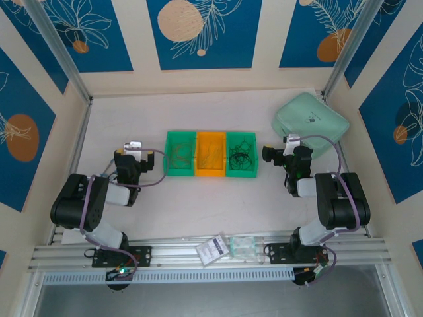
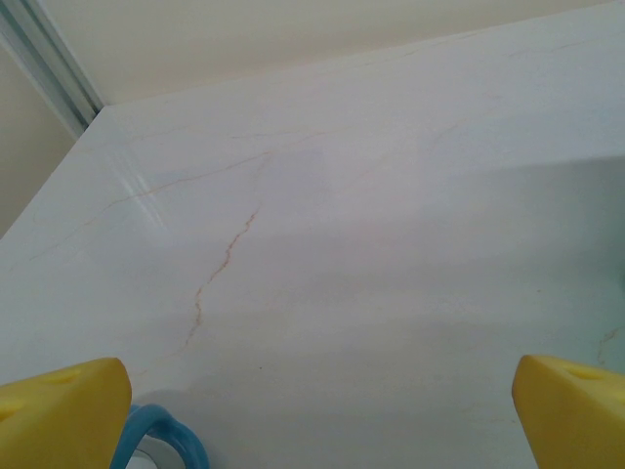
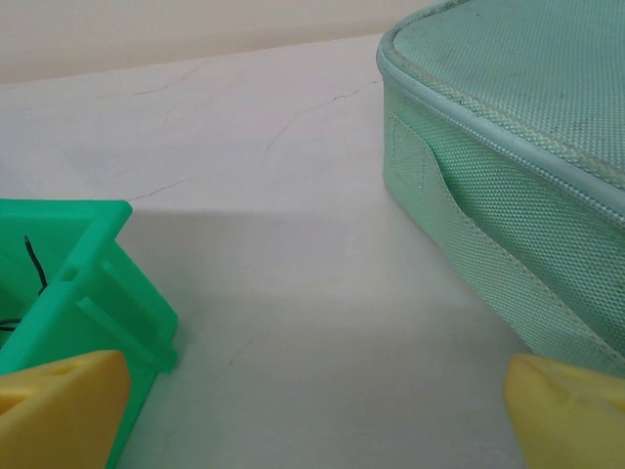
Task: Untangle the cables
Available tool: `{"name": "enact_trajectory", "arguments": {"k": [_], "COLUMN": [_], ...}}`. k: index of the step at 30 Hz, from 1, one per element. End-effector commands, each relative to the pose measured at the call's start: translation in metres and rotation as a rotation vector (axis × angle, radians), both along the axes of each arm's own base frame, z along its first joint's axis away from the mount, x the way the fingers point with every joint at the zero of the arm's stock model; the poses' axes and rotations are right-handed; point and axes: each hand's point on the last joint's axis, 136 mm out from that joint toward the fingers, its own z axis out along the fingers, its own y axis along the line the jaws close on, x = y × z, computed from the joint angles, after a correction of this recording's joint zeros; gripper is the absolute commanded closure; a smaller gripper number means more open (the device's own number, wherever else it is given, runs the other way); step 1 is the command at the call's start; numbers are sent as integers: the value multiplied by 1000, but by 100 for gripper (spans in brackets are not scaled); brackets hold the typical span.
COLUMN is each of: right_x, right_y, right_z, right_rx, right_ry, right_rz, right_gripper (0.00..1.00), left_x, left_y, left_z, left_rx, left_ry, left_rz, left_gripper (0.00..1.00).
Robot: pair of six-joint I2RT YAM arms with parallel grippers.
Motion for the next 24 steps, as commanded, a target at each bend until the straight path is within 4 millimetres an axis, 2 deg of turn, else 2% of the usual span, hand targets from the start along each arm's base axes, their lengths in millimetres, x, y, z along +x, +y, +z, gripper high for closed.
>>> {"name": "enact_trajectory", "arguments": {"k": [1,24], "right_x": [1,1], "right_y": [0,2], "right_z": [6,6], "right_rx": [-12,-24], "right_ry": [-22,-26], "right_rz": [2,3], "right_gripper": [1,1], "left_x": [3,3], "left_y": [-1,-1], "left_z": [8,8], "left_rx": [-23,-23], "left_ry": [-26,-24], "left_rz": [-8,-8], "left_gripper": [0,0]}}
